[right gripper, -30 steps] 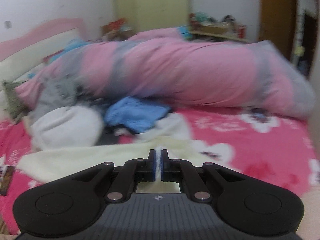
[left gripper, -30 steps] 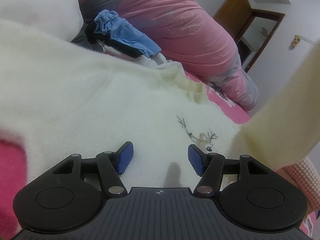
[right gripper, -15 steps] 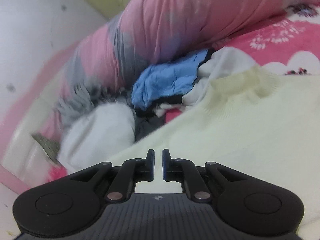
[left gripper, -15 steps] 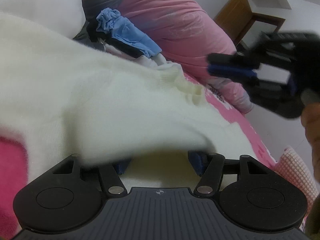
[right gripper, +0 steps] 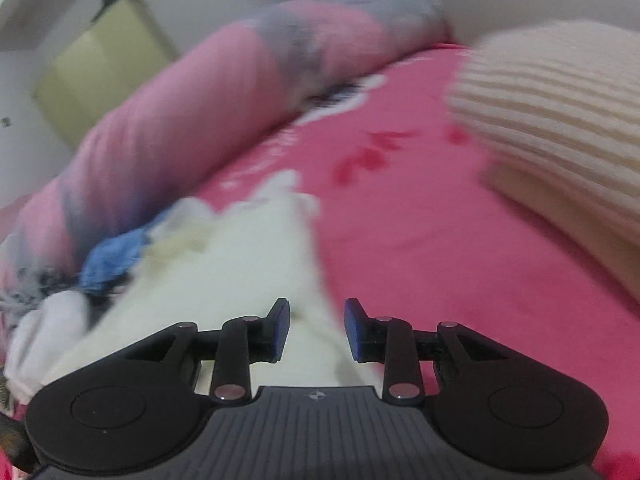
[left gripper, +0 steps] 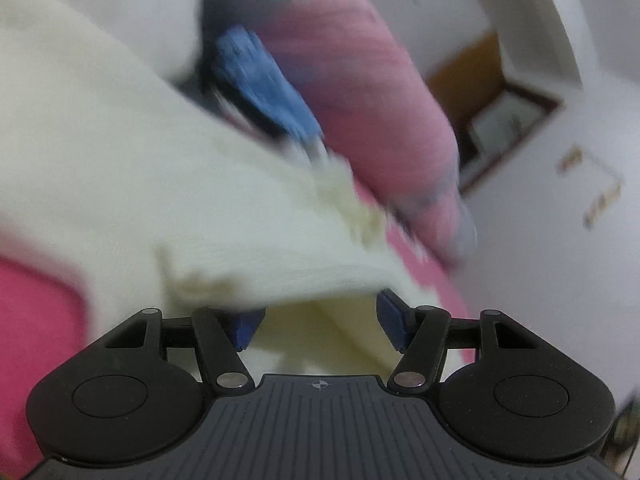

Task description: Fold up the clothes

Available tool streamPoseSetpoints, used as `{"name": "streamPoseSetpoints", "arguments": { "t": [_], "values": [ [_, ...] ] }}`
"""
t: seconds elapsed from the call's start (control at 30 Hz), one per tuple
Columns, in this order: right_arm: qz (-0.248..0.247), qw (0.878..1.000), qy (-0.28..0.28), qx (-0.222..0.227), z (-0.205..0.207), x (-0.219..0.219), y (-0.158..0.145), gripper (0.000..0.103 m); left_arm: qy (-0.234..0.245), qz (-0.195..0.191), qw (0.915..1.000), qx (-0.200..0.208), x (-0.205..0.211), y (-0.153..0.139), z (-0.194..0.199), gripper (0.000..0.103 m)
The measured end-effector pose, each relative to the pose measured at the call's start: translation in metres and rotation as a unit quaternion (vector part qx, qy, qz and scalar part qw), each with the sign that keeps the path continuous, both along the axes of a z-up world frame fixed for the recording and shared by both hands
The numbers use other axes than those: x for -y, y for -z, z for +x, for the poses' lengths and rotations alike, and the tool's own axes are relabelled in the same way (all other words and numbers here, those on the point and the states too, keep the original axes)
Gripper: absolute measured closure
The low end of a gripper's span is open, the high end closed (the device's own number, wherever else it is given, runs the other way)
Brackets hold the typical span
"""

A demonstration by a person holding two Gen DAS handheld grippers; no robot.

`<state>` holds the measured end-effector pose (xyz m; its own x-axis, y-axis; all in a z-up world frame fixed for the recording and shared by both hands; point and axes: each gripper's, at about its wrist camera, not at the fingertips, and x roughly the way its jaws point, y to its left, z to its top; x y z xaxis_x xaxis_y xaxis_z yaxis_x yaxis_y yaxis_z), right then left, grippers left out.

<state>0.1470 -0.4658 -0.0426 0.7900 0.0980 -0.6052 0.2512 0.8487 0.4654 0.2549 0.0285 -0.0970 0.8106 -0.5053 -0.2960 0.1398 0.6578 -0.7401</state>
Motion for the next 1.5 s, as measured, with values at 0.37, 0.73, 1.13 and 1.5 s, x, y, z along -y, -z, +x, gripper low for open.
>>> {"name": "streamPoseSetpoints", "arguments": {
  "t": [0.37,0.73,1.13,1.5],
  "values": [
    [-0.270,0.948,-0.171,-0.004,0.049,-0.074,0.021,0.051,-0.022,0.224,0.9743,-0.008,0.036,-0.019,0.002,0.041],
    [-0.221,0.967,-0.124,-0.011,0.065,-0.048,0.054,0.081,-0.039,0.287,0.9568,-0.031,0.043,-0.004,0.001,0.044],
    [-0.244,0.960,-0.128,0.048,0.042,-0.051,-0.017,0.060,-0.081,0.330,0.9391,0.050,0.059,-0.048,-0.014,0.044],
    [-0.140,0.984,-0.113,0.002,0.191,-0.055,0.057,0.090,-0.075,0.382,0.9209,-0.029,0.077,-0.005,0.020,0.048]
  ]
}}
